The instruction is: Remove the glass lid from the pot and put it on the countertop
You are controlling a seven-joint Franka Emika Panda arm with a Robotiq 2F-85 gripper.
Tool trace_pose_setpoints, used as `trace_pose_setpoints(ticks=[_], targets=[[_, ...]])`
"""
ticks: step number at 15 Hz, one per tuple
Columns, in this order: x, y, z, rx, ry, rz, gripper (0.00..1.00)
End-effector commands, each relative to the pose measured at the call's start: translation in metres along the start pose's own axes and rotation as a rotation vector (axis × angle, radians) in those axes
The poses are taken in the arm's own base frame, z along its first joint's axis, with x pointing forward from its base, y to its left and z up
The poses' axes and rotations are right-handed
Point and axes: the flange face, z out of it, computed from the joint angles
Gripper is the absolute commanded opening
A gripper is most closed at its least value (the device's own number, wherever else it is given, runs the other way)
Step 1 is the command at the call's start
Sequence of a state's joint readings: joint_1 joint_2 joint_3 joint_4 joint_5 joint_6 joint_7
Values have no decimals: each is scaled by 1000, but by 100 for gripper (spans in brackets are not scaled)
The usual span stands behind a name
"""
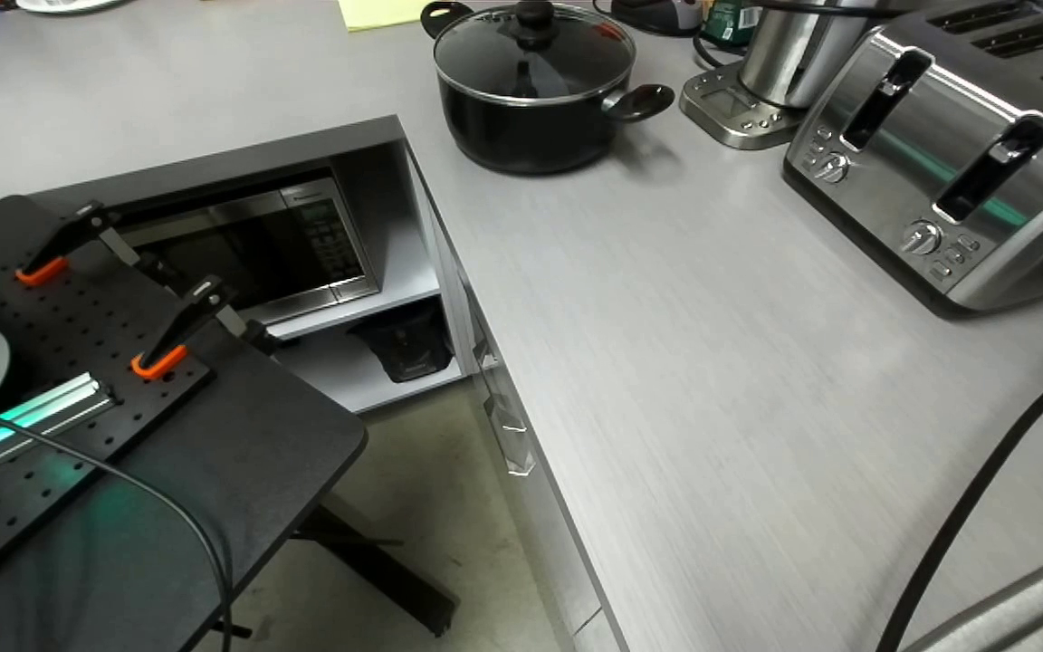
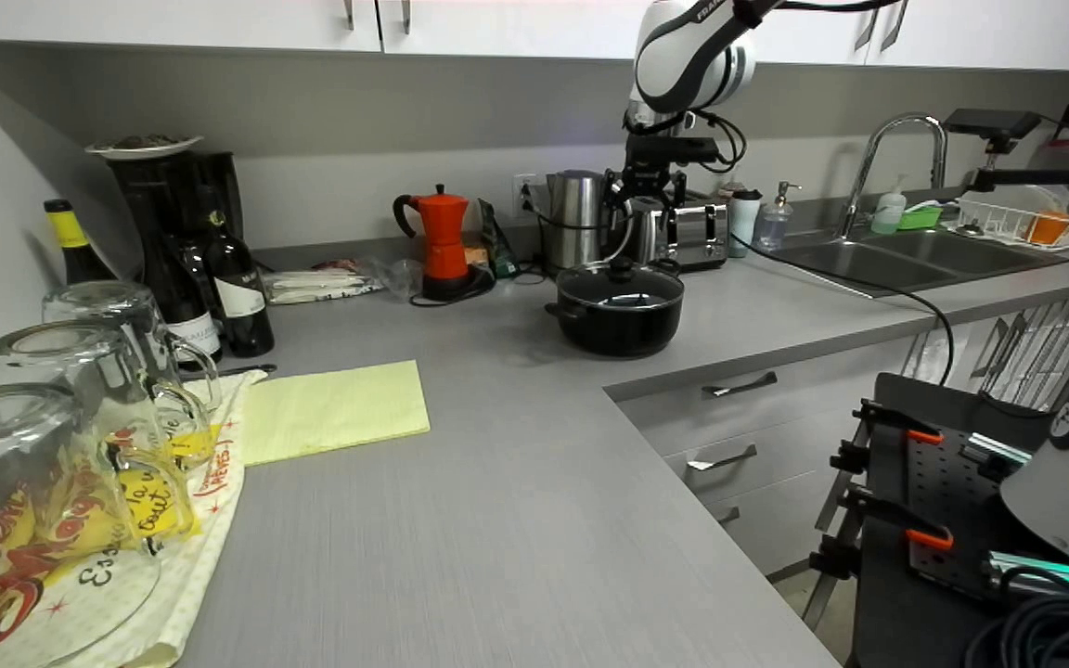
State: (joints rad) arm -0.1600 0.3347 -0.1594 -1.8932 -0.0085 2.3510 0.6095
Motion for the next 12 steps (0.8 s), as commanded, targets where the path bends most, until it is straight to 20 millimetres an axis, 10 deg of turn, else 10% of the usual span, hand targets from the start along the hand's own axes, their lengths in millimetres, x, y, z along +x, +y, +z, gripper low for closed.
trace_pose_setpoints(ticks=[1,12], targets=[[17,-18,15,-6,-17,30,100],[23,-38,57,-56,-45,41,100]])
